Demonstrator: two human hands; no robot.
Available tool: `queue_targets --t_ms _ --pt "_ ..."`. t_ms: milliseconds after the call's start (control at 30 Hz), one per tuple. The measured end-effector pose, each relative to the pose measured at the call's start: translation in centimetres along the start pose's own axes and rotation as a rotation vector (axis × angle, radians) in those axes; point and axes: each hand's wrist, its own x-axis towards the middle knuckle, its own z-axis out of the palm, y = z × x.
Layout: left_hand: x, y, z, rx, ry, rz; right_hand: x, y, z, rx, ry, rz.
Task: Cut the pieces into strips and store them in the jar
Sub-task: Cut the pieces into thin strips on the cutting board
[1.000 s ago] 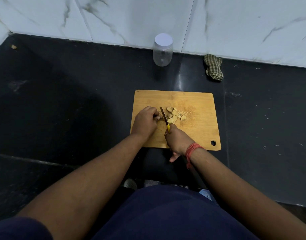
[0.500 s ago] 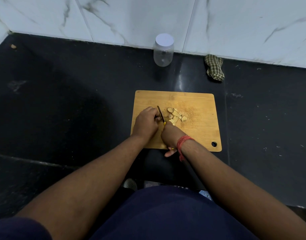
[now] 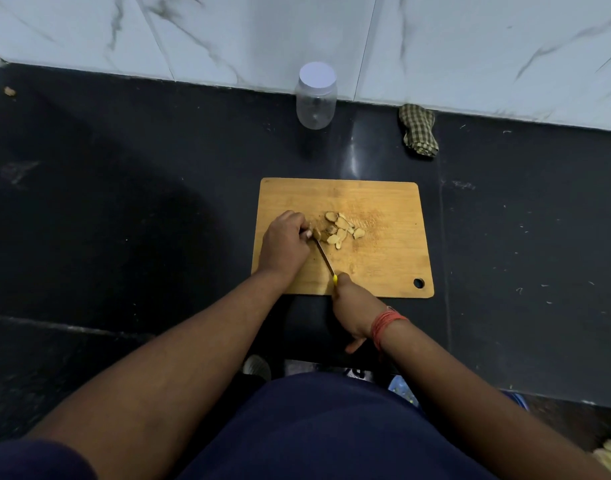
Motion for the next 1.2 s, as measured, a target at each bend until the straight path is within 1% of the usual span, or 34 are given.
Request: queue_targets --t_ms 33,67,100,167,267,467,600,700,1000,1100,1167,1200 --pt "0.0 -0.1 -0.1 -0.001 -0.006 0.005 0.0 -0.1 -0.2 -0.02 -0.05 -0.015" --pt "0.0 -0.1 -0.2 -0.001 -0.014 0.011 -0.2 -0.3 -0.4 0.004 -0.017 -0.032" --pt "0.0 -0.1 -0.2 0.001 -0.022 0.016 -0.1 -0.1 -0.7 0.056 -0.028 -0.02" --pt "0.1 -0.2 -0.4 0.004 -0.034 0.026 -0.7 -0.4 -1.2 0.095 -0.088 -0.033" --pt "0.0 -0.5 -0.4 -0.002 -0.035 0.035 -1.6 -0.1 -1.5 0.196 -0.128 -0.007" --pt "-0.2 -1.1 -0.3 -0.035 -0.04 0.067 -0.8 -1.2 -1.9 0.178 -0.105 -0.002" --pt "-0.1 -1.2 -0.3 -0.057 -0.051 0.068 -0.2 -2.8 -2.1 0.085 -0.061 -0.039" --pt "-0.1 -1.2 -0.3 -0.066 -0.039 0.054 0.1 -3.7 -2.2 0.095 -0.093 -0.018" --pt "0.1 -1.1 -0.4 -0.059 -0.045 0.058 1.0 -4.4 -1.8 0.063 -0.103 -0.009" --pt "0.1 -1.1 -0.3 -0.051 -0.049 0.065 1.4 -4.3 -1.7 -0.016 -0.095 -0.032" --pt "0.2 -1.2 -0.3 -0.038 -0.054 0.071 1.5 -4.8 -1.6 -0.007 -0.094 -0.022" --pt "0.2 -1.1 -0.3 -0.036 -0.052 0.075 1.6 -5.2 -1.6 -0.056 -0.133 -0.018"
